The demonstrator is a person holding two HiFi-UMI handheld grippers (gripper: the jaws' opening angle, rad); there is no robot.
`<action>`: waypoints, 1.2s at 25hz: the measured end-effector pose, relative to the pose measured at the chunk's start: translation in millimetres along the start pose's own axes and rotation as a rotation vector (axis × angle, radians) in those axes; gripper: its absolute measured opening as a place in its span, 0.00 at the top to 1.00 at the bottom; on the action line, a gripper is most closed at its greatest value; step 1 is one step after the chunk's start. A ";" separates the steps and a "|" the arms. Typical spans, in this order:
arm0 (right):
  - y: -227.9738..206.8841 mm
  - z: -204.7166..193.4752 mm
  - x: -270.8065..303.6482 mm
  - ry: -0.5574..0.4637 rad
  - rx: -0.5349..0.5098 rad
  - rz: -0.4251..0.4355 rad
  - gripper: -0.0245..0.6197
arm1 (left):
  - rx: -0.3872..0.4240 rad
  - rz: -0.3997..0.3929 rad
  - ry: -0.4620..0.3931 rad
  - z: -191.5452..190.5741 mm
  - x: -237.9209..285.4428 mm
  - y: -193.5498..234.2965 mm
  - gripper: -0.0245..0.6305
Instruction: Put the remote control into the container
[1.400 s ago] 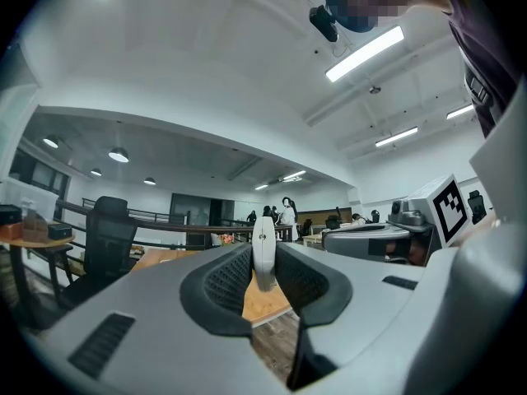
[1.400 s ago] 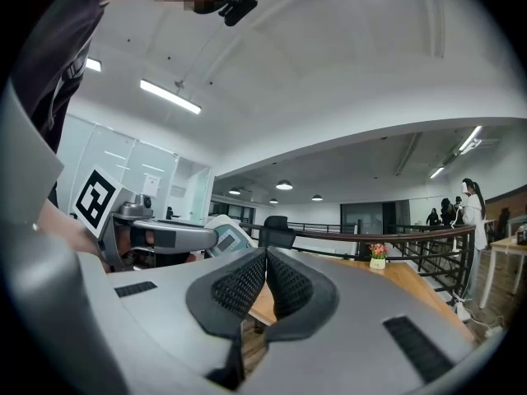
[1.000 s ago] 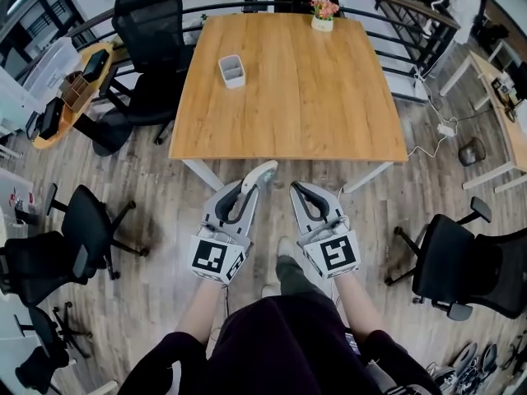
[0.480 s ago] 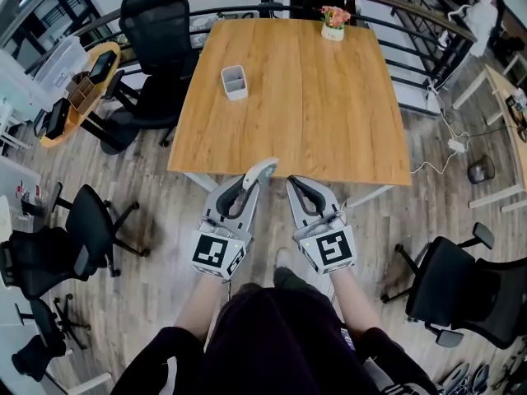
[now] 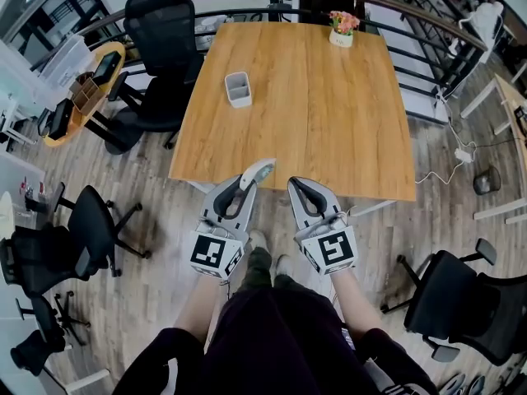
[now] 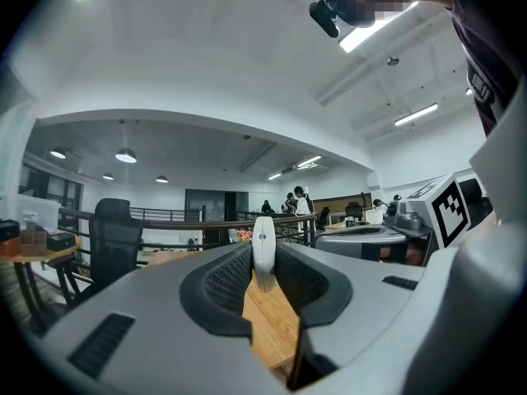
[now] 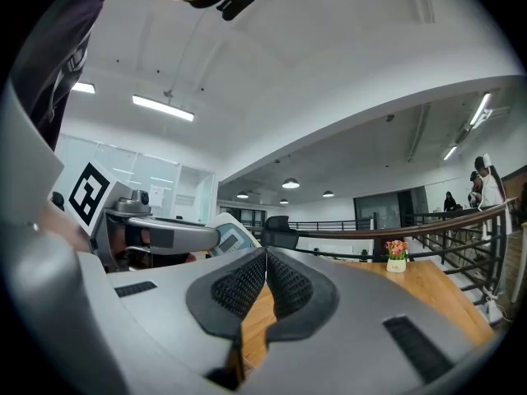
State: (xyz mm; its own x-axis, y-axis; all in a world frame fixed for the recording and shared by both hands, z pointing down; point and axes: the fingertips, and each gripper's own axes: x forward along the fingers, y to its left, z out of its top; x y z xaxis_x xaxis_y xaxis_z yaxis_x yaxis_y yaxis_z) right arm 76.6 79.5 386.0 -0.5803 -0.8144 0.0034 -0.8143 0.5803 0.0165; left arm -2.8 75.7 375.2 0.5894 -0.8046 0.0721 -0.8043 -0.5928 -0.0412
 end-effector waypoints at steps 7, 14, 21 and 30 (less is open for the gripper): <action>-11.5 -10.3 41.9 0.009 0.005 0.014 0.93 | -0.005 0.012 0.009 -9.9 23.7 36.6 0.82; -25.3 -13.2 106.5 0.024 -0.001 0.012 0.93 | -0.015 0.002 0.007 -11.3 61.9 90.6 0.82; -30.7 -12.1 183.9 0.034 -0.001 0.014 0.93 | -0.018 0.003 -0.022 -3.2 90.8 155.1 0.82; -40.6 2.9 240.6 0.037 -0.038 0.010 0.93 | -0.039 0.022 -0.066 11.5 115.3 214.4 0.82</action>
State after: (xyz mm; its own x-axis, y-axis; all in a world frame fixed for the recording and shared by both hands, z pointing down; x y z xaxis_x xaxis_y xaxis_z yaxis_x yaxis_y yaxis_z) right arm -30.0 -140.0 383.3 -0.5867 -0.8088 0.0404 -0.8069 0.5881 0.0547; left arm -106.5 -144.5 363.2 0.5745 -0.8185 0.0054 -0.8185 -0.5746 -0.0032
